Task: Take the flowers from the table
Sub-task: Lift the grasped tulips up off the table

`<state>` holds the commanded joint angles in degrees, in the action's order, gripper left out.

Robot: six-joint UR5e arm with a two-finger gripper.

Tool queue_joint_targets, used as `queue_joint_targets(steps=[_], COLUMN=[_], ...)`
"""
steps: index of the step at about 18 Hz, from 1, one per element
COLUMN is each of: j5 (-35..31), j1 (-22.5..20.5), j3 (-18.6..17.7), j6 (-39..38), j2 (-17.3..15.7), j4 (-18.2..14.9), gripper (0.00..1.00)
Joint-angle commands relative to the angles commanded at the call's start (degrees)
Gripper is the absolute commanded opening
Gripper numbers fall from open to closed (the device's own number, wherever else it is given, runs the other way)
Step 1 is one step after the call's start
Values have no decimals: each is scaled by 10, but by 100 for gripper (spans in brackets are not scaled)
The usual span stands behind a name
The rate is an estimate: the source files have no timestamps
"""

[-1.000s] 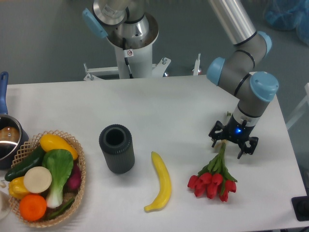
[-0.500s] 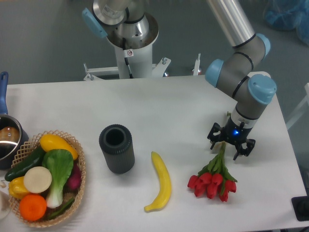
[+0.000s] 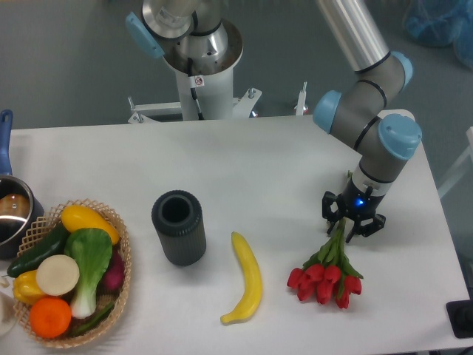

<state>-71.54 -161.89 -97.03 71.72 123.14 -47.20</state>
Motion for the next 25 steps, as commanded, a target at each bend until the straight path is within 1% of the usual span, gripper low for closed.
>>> queue_joint_targets(steps=[1, 5, 6, 7, 11, 14, 18, 20, 22, 25], j5=[0, 1, 1, 1, 0, 1, 2, 3, 5, 46], j1=[0, -1, -1, -1, 1, 0, -5, -5, -11, -25], j3=[0, 0, 0, 0, -1, -1, 0, 1, 15, 35], j6=[-3, -4, -9, -17, -43, -46, -46, -74, -96, -110], j2=[-2, -4, -5, -5, -6, -8, -44, -67, -89, -96], j4=[-1, -2, -2, -3, -3, -3, -4, -3, -2, -1], gripper=[28, 25, 19, 17, 16, 16, 16, 17, 17, 17])
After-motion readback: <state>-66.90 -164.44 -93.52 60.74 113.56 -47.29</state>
